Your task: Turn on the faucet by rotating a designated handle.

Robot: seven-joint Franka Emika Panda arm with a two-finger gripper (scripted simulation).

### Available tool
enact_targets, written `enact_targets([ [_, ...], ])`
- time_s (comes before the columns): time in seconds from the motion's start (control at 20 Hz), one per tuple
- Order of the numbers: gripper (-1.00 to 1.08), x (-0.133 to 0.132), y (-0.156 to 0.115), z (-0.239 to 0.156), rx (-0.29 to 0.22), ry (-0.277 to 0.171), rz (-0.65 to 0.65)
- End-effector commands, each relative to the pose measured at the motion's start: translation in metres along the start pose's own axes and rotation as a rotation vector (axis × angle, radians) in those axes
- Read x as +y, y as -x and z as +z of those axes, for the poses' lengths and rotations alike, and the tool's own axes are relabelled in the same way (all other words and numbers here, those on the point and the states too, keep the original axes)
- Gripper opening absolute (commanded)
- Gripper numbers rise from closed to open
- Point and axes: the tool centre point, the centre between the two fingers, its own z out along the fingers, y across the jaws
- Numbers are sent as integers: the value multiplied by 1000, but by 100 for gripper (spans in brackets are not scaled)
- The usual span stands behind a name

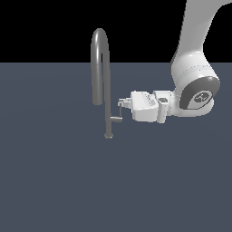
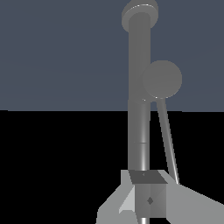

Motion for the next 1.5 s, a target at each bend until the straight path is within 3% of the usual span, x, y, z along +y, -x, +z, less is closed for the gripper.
enact_targets([
  [0.0,-100,11,-1,0,-3,4,6],
  [0.25,-100,29,-2,0,-4,4,6],
  [0.35,-100,20,1,0,0,0,-7],
  [0.75,-100,56,-20,0,-4,5,5],
  [0.85,-100,43,-10,0,0,0,-21],
  [1.2,-100,72,-50,0,-4,5,4],
  [1.25,-100,72,-50,0,-4,5,4],
  [1.3,-100,59,-32,0,-5,4,-29],
  [1.45,-100,63,-50,0,-5,5,-18],
])
